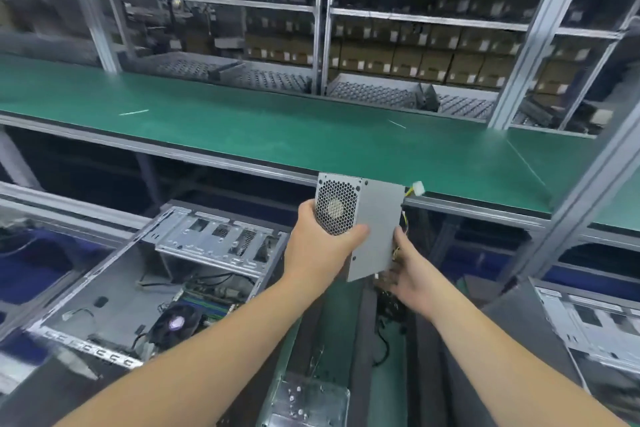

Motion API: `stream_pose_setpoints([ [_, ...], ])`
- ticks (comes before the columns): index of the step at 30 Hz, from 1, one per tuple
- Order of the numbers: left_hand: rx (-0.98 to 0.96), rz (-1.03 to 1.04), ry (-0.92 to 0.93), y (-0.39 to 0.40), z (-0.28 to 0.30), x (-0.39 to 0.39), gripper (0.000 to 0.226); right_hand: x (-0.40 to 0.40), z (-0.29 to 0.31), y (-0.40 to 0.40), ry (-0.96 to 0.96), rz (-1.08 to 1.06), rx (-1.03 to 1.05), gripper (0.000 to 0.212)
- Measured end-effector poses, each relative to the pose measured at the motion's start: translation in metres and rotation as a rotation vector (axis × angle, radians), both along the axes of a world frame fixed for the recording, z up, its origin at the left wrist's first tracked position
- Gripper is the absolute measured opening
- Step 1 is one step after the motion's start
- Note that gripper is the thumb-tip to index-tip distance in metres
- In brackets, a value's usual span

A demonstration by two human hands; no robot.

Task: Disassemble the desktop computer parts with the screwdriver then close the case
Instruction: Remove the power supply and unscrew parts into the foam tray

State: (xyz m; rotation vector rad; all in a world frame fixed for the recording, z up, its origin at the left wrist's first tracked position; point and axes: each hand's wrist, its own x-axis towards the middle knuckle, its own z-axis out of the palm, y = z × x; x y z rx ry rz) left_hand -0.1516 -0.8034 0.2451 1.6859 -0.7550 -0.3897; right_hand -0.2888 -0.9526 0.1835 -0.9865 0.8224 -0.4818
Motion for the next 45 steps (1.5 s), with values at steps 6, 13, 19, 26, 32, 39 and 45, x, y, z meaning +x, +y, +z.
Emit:
stream_pose_setpoints([
  [6,0.057,0.125,-0.085,0.025,-0.006,0.015,0.075,0.034,0.01,0.014,0.21,-0.052,-0.309,0.017],
  [13,0.016,0.172,0.115,0.041,0.006,0.036,0.069,0.048,0.014,0.024,0.446,0.257,-0.45,0.075],
  [19,0.246,0.101,0.404,0.063,0.032,0.054,0.1,0.057,0.032,0.037,0.419,0.481,-0.722,0.088],
  [26,0.072,-0.065,0.369,0.088,0.029,0.077,0.047,0.073,0.028,0.034,0.189,0.552,-0.418,0.078],
  [32,-0.015,-0.159,0.171,0.104,0.039,0.076,0.042,0.081,0.047,0.04,0.047,0.559,-0.375,0.083],
  [39,0.081,-0.261,-0.331,0.112,0.024,0.045,0.076,0.09,0.057,0.043,-0.204,0.479,-0.229,0.088],
  [45,-0.013,-0.294,-0.341,0.106,0.017,0.043,0.076,0.09,0.071,0.04,-0.228,0.428,-0.175,0.088],
])
